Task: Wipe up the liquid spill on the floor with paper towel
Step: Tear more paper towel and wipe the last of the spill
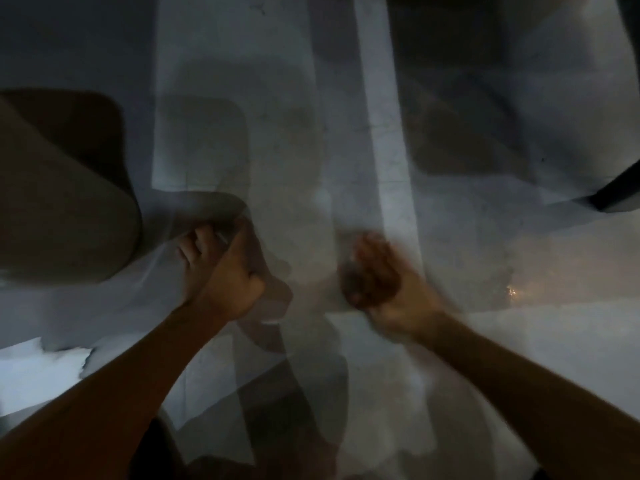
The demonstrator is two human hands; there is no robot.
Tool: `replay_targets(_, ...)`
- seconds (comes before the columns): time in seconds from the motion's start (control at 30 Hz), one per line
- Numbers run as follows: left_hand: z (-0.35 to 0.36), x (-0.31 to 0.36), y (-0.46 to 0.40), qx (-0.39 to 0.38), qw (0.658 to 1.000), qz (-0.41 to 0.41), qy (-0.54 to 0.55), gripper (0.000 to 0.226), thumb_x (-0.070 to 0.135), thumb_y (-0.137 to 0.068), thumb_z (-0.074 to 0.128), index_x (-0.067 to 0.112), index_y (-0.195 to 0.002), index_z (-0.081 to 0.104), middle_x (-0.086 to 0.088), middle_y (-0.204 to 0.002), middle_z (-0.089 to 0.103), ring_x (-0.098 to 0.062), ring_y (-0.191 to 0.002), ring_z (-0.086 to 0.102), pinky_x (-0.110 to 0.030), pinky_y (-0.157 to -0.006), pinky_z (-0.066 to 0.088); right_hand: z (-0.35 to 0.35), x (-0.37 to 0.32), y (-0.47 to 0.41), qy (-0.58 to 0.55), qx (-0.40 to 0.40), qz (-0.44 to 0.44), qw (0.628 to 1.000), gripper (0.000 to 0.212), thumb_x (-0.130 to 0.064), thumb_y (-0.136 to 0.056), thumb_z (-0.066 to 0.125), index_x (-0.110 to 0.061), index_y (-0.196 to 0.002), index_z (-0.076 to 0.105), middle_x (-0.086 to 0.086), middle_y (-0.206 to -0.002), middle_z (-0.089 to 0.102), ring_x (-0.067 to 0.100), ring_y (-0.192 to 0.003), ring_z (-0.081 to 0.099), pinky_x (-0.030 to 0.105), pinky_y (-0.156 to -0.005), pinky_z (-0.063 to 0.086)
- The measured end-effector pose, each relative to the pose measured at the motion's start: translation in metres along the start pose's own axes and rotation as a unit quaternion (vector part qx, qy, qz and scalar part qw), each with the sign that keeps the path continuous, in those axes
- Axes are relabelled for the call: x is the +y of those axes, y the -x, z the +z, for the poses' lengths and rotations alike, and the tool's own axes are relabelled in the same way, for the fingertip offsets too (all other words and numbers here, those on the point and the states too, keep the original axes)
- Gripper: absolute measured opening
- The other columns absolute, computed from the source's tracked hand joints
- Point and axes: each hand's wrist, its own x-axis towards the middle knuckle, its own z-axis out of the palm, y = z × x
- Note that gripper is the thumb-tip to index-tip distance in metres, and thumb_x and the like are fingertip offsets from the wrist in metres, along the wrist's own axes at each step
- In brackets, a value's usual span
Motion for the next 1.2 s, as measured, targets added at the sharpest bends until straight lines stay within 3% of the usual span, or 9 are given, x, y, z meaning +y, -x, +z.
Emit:
replay_targets(0.23, 0.001, 0.001, 0.0, -0.002, 1.0, 0.005, 0.004, 0.094, 0.054, -0.069, 0.045, 0.028, -0.156, 0.027, -0.029, -0.152, 0.022, -0.056, -0.134, 0.025, -0.067, -0.108, 0.032, -0.052, 0.089, -0.154, -0.067, 0.07, 0.459, 0.883, 0.103, -0.075, -0.09, 0.001, 0.002, -0.157, 0.01, 0.024, -0.165, 0.009, 0.037, -0.154, 0.005, 0.044, -0.125, 0.002)
replay_targets(0.3, 0.0, -0.003, -0.003, -0.03, 0.999, 0.014, 0.001, 0.102, 0.059, -0.066, 0.049, 0.033, -0.159, 0.016, -0.024, -0.158, 0.01, -0.054, -0.139, 0.015, -0.067, -0.11, 0.031, -0.048, 0.051, -0.203, -0.087, 0.057, 0.413, 0.905, 0.101, -0.076, -0.09, 0.013, 0.001, -0.155, 0.021, 0.022, -0.162, 0.023, 0.034, -0.151, 0.019, 0.042, -0.124, 0.014)
replay_targets(0.4, -0.004, -0.008, -0.005, -0.039, 0.999, 0.019, 0.006, 0.096, 0.058, -0.069, 0.046, 0.037, -0.158, 0.017, -0.021, -0.155, 0.013, -0.053, -0.136, 0.017, -0.066, -0.102, 0.041, -0.027, -0.033, -0.202, 0.011, 0.009, 0.139, 0.99, 0.104, -0.075, -0.092, 0.013, 0.008, -0.155, 0.016, 0.029, -0.163, 0.013, 0.042, -0.152, 0.012, 0.048, -0.125, 0.01)
replay_targets(0.53, -0.011, -0.006, -0.005, -0.041, 0.999, 0.007, 0.017, 0.083, 0.051, -0.074, 0.043, 0.034, -0.154, 0.028, -0.023, -0.146, 0.026, -0.052, -0.131, 0.026, -0.063, -0.093, 0.048, -0.027, -0.02, -0.127, 0.059, -0.063, -0.128, 0.988, 0.086, -0.063, -0.097, 0.033, 0.007, -0.146, 0.038, 0.033, -0.153, 0.034, 0.043, -0.145, 0.029, 0.039, -0.126, 0.008)
replay_targets(0.6, -0.013, -0.006, -0.006, -0.055, 0.998, 0.013, 0.003, 0.081, 0.052, -0.08, 0.046, 0.034, -0.155, 0.022, -0.023, -0.148, 0.021, -0.053, -0.132, 0.023, -0.062, -0.096, 0.046, -0.037, 0.032, -0.122, 0.032, 0.014, -0.007, 0.999, 0.075, -0.058, -0.101, 0.038, 0.007, -0.138, 0.047, 0.034, -0.143, 0.045, 0.045, -0.137, 0.04, 0.048, -0.124, 0.019)
replay_targets(0.7, -0.016, -0.008, -0.009, -0.067, 0.997, 0.026, -0.019, 0.081, 0.049, -0.087, 0.057, 0.034, -0.157, 0.019, -0.023, -0.151, 0.017, -0.054, -0.135, 0.019, -0.06, -0.104, 0.039, -0.057, 0.073, -0.134, 0.025, -0.007, 0.332, 0.943, 0.099, -0.078, -0.093, 0.012, -0.004, -0.159, 0.01, 0.019, -0.167, 0.008, 0.034, -0.154, 0.008, 0.048, -0.125, 0.005)
replay_targets(0.83, -0.014, -0.01, -0.008, -0.068, 0.997, 0.022, -0.015, 0.08, 0.047, -0.086, 0.052, 0.032, -0.158, 0.02, -0.023, -0.151, 0.02, -0.053, -0.134, 0.022, -0.063, -0.1, 0.04, -0.03, 0.003, -0.094, -0.003, -0.003, 0.203, 0.979, 0.097, -0.074, -0.092, 0.022, 0.004, -0.148, 0.036, 0.028, -0.152, 0.035, 0.04, -0.14, 0.035, 0.049, -0.117, 0.03)
replay_targets(0.97, -0.011, -0.011, -0.01, -0.066, 0.998, 0.014, -0.005, 0.081, 0.048, -0.08, 0.049, 0.034, -0.155, 0.022, -0.022, -0.148, 0.021, -0.05, -0.131, 0.022, -0.063, -0.095, 0.043, -0.016, -0.015, 0.04, 0.086, -0.141, 0.024, 0.986, 0.093, -0.072, -0.097, 0.025, -0.005, -0.159, 0.008, 0.018, -0.167, -0.003, 0.032, -0.155, -0.003, 0.047, -0.126, 0.003)
replay_targets(1.2, -0.008, -0.008, -0.002, -0.055, 0.998, 0.01, -0.004, 0.096, 0.053, -0.066, 0.038, 0.03, -0.159, 0.022, -0.03, -0.151, 0.021, -0.052, -0.135, 0.024, -0.062, -0.107, 0.03, -0.043, 0.115, 0.021, 0.001, -0.031, 0.408, 0.913, 0.102, -0.081, -0.089, 0.003, -0.008, -0.159, -0.005, 0.015, -0.168, -0.008, 0.032, -0.155, -0.005, 0.054, -0.124, 0.0)
